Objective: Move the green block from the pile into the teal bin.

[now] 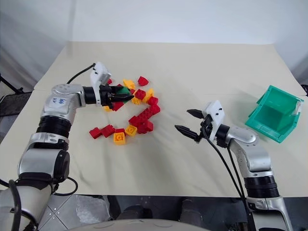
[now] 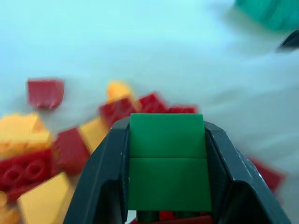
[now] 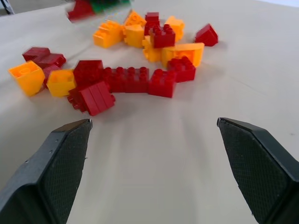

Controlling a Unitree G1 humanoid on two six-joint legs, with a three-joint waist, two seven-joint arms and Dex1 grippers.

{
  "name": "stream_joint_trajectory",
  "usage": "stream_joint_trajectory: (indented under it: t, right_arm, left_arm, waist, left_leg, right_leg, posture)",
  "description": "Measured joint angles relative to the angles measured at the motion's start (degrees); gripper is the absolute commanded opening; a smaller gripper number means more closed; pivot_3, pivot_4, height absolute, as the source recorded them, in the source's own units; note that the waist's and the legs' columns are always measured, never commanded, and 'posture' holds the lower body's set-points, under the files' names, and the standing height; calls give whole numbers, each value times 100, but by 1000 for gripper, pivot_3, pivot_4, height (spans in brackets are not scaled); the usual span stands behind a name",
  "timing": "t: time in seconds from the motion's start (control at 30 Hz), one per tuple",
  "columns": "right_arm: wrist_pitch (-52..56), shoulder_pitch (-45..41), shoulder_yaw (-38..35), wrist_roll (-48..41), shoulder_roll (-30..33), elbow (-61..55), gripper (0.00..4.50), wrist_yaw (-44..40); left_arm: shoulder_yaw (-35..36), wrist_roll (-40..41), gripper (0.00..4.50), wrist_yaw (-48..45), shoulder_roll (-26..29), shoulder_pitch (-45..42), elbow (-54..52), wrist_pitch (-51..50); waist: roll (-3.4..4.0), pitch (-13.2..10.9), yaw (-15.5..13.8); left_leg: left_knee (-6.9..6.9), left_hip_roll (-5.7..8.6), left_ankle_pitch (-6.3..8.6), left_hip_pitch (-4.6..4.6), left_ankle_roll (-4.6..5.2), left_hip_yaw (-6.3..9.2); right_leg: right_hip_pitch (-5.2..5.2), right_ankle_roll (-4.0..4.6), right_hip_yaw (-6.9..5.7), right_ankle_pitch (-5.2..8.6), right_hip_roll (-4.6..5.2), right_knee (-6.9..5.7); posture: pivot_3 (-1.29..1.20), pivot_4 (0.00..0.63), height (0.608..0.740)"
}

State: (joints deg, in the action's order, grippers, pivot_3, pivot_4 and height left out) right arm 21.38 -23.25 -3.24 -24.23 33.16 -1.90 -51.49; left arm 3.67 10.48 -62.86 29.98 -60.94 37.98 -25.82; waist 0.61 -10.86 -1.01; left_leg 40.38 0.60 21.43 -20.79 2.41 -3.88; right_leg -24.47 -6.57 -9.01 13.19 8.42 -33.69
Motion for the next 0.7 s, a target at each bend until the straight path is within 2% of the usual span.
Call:
stream_joint_trajectory:
  t: [0.1, 0.27, 0.43, 0.5, 0.53, 0.7]
  right_arm:
    - [0, 42, -115, -6, 43, -3, 4500, -22]
    - [3, 79, -164, -14, 48, -5, 4500, -27]
    - [6, 98, -173, -15, 48, -30, 4500, -13]
    - [13, 145, -176, -15, 48, -31, 4500, -6]
    - [19, 149, -176, -15, 48, -31, 4500, -4]
    - [33, 146, -175, -15, 48, -43, 4500, 13]
  left_arm:
    - [47, 245, 1534, -65, 149, 152, -564, -461]
    - [3, 311, 1534, 27, 187, 397, -836, -791]
    - [-480, 9, 1534, 23, 474, 1045, -1223, -450]
    - [-646, -52, 2252, 19, 469, 1370, -1221, -427]
    - [-716, -67, 2412, 16, 465, 1450, -1222, -422]
    - [-802, -198, 3930, 72, 554, 1520, -1253, -191]
  waist:
    - [0, 0, 4]
    - [0, 0, -3]
    - [2, 2, 1]
    - [0, 0, 2]
    - [0, 0, 2]
    - [0, 0, -35]
  left_leg:
    - [0, 0, 0, 3, 0, 4]
    - [23, -1, 0, -2, 0, 6]
    - [24, -2, 0, 6, 0, 13]
    - [29, -5, 0, 0, 0, 11]
    - [43, -6, 0, -11, 0, 11]
    - [69, -7, 1, -32, 0, 13]
  right_leg:
    - [1, 0, 2, 0, 0, -4]
    - [1, 0, 5, 0, 0, -12]
    - [1, 0, 13, 0, 0, -17]
    - [1, 0, 11, 0, -3, -17]
    - [-2, 1, 7, 0, -3, -18]
    - [-5, 0, 1, -6, -4, -21]
  posture:
    - [0, 150, 740]
    - [0, 150, 740]
    - [0, 150, 740]
    - [0, 150, 740]
    - [0, 150, 740]
    - [0, 150, 740]
